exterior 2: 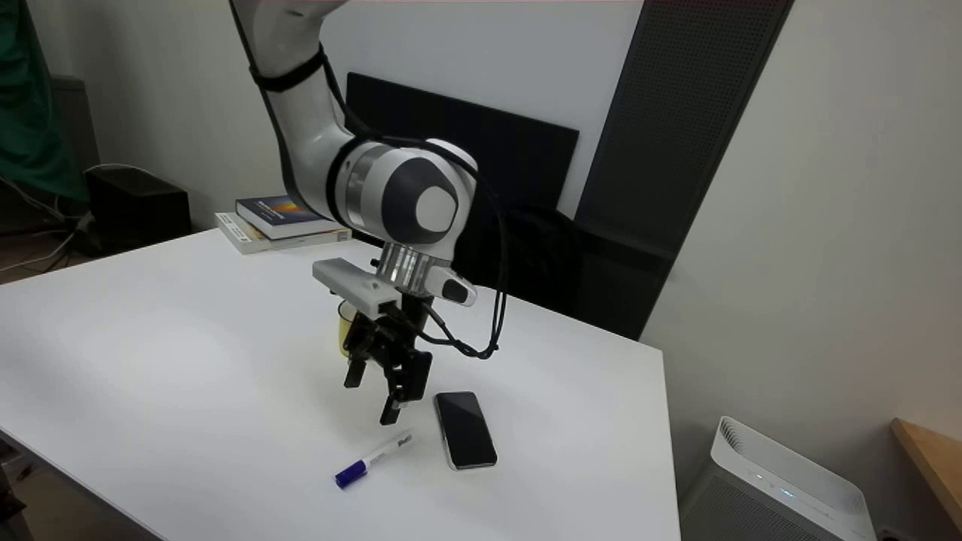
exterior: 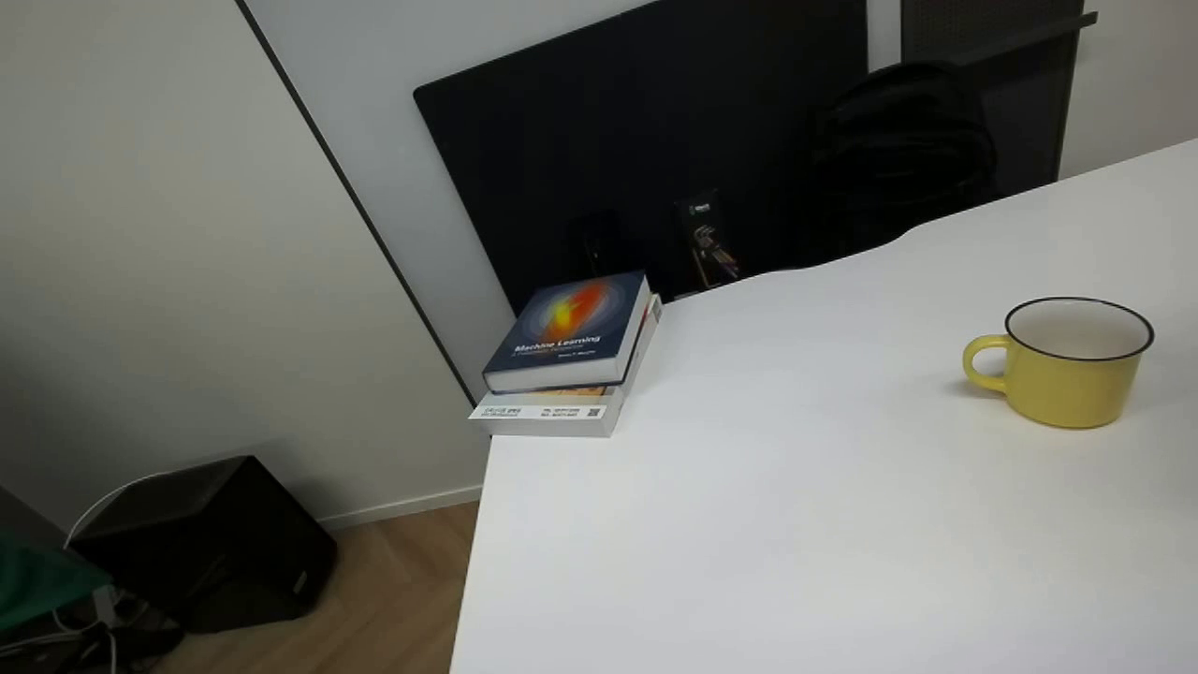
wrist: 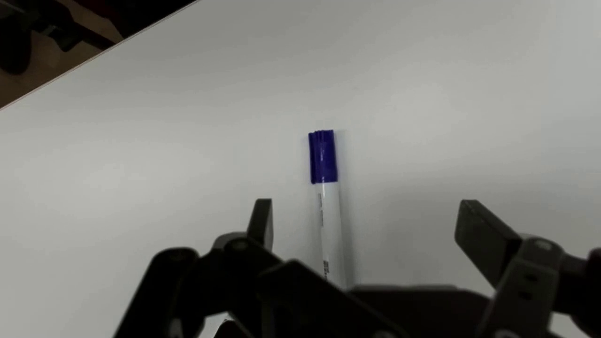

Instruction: Take the marker out of the cup then put it back in

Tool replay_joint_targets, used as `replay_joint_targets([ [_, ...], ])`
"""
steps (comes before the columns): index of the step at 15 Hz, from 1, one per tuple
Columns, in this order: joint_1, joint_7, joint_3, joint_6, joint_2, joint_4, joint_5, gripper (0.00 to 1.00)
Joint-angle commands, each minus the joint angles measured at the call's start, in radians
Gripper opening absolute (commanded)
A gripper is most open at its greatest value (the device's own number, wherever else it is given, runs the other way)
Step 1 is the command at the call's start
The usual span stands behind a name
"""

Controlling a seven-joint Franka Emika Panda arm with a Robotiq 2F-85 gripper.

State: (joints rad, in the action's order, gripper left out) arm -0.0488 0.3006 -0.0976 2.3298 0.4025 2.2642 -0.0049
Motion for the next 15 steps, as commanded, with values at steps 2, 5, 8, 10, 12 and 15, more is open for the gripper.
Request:
replay_joint_targets([
  [2, 0.05, 0.172, -0.062, 0.252, -0.099, 0.21, -0.044, 1.0],
  [5, 0.055, 0.199, -0.088, 0.364, -0.098, 0.271, -0.081, 1.0],
  [8, 0.068, 0.218, -0.118, 0.435, -0.093, 0.316, -0.124, 1.0],
  [10, 0.075, 0.206, -0.13, 0.474, -0.091, 0.343, -0.149, 1.0],
  [12, 0.103, 0.207, -0.164, 0.522, -0.085, 0.367, -0.216, 1.0],
  [15, 0.132, 0.202, -0.2, 0.576, -0.071, 0.389, -0.283, 1.0],
])
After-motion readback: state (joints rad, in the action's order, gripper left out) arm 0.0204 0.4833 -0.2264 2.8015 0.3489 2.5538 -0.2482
